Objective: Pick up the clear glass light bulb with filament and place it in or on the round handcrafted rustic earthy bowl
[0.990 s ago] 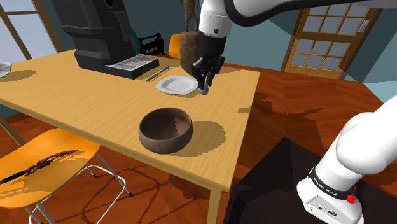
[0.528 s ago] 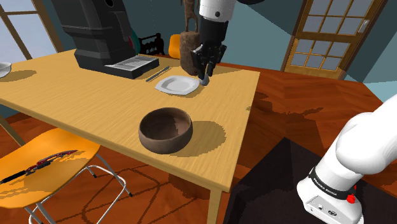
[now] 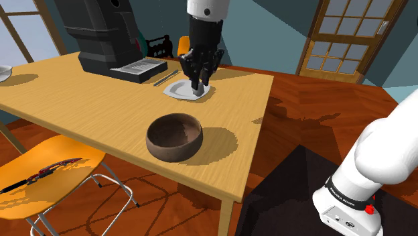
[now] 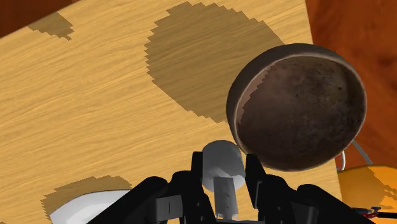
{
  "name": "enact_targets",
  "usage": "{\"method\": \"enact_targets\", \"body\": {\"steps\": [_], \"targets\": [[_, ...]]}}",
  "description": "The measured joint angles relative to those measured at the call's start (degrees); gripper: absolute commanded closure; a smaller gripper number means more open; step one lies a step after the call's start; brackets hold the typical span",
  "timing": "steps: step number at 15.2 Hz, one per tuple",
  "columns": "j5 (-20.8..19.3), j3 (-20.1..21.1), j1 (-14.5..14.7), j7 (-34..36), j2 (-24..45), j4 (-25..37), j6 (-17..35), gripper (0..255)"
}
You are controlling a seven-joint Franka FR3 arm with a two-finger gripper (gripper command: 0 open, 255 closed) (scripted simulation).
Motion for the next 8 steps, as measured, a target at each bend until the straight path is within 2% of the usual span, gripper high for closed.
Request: {"method": "enact_targets", "body": {"steps": [3, 6, 8], "targets": [[-2.99, 3.79, 1.55, 5.68, 4.78, 4.57, -0.73, 255], [-7.74, 7.76, 4.28, 12.36, 11.43, 10.93, -2.43, 255], [-9.03, 8.42, 5.07, 14.09, 13.08, 11.31, -1.73, 255]]}}
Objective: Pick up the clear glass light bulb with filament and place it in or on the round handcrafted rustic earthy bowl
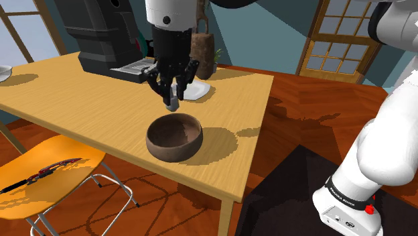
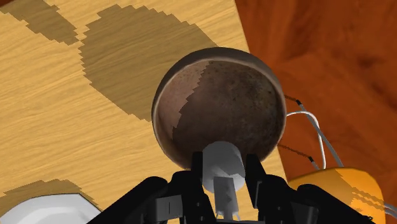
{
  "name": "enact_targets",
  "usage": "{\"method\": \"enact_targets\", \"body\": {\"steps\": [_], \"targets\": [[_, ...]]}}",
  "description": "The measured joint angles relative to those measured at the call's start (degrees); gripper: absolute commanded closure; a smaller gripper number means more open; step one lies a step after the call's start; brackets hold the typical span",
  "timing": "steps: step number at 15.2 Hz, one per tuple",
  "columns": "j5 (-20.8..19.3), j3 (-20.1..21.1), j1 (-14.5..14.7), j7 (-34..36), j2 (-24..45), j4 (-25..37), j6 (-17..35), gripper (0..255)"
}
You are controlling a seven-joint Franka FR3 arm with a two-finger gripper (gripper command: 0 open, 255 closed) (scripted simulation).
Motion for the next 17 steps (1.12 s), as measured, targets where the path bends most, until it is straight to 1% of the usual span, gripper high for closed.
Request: {"method": "enact_targets", "body": {"steps": [11, 17], "targets": [[0.48, -0.21, -0.33, 0.64, -0.98, -9.38, 8.65, 255], [0.53, -0.22, -0.35, 0.67, -1.08, -10.00, 9.21, 255]]}}
